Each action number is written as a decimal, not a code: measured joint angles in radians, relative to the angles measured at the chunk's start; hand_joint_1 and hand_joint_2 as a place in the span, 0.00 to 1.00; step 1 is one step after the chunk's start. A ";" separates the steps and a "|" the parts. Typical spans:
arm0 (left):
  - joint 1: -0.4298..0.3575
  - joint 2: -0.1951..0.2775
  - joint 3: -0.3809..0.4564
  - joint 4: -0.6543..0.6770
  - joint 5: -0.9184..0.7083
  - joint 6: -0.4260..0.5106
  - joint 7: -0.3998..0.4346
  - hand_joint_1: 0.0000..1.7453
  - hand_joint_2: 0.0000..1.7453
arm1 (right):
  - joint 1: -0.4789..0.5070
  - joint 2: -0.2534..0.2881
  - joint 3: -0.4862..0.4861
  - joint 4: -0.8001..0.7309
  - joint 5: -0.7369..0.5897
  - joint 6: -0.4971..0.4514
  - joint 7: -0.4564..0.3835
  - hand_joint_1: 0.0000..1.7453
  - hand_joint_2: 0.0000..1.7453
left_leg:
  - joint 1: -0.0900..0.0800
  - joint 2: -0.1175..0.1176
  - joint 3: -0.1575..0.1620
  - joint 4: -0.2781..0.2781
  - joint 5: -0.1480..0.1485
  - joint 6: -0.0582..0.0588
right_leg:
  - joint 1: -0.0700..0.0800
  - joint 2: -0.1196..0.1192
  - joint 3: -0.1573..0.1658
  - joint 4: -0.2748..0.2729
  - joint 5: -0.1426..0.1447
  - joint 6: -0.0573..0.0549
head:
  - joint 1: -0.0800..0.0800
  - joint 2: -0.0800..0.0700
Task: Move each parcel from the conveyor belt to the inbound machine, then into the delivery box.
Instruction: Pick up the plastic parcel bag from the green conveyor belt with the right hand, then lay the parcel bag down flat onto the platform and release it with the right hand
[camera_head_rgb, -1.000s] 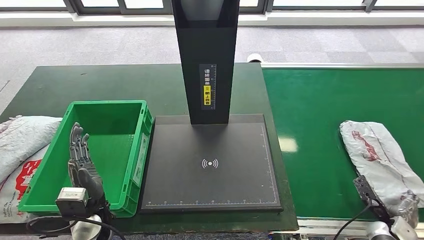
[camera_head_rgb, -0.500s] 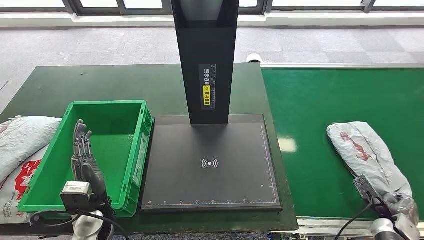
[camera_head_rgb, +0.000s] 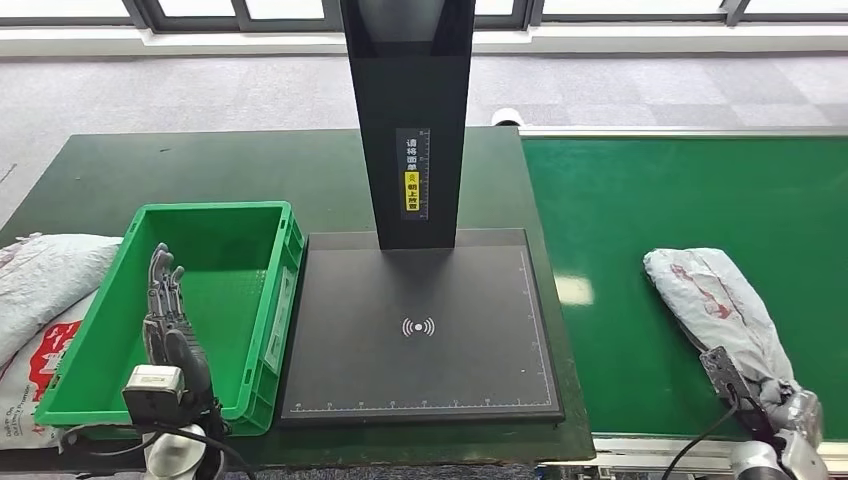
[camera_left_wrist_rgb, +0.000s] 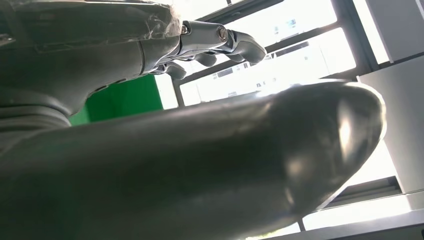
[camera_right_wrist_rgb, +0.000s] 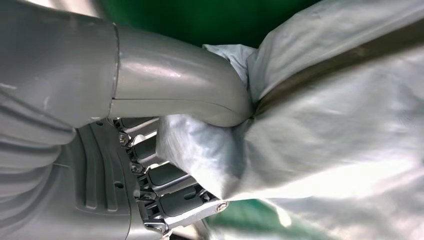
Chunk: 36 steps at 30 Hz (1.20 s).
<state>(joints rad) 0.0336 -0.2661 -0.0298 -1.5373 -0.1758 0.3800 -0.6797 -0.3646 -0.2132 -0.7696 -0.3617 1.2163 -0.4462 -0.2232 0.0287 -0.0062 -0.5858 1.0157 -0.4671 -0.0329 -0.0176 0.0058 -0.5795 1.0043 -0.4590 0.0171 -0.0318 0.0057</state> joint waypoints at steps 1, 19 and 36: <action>0.012 -0.002 0.000 -0.013 -0.005 0.006 0.000 0.00 0.00 | 0.001 0.017 -0.003 -0.028 -0.065 -0.057 -0.093 1.00 1.00 | 0.000 0.001 0.001 0.000 0.000 0.000 | 0.000 0.001 -0.001 0.000 0.000 0.000 | 0.000 0.000; 0.075 -0.027 0.000 -0.083 -0.031 0.022 -0.003 0.00 0.00 | 0.288 0.356 0.261 -0.887 -0.520 -0.109 -0.418 1.00 1.00 | 0.000 -0.007 0.003 0.000 0.002 0.001 | 0.000 -0.007 -0.001 0.000 -0.001 0.001 | 0.000 0.000; 0.077 -0.045 0.000 -0.082 -0.033 -0.016 -0.001 0.00 0.00 | 0.438 0.464 0.807 -1.085 -0.554 0.083 -0.339 1.00 1.00 | 0.003 -0.003 0.005 0.000 0.002 -0.002 | 0.002 -0.002 -0.003 0.000 -0.001 -0.001 | 0.000 0.000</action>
<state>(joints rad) 0.1106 -0.3113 -0.0298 -1.6192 -0.2090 0.3643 -0.6807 0.0738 0.2509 0.0374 -1.4467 0.6626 -0.3630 -0.5620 0.0313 -0.0089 -0.5811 1.0155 -0.4649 -0.0346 -0.0152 0.0035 -0.5824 1.0044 -0.4595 0.0164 -0.0320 0.0057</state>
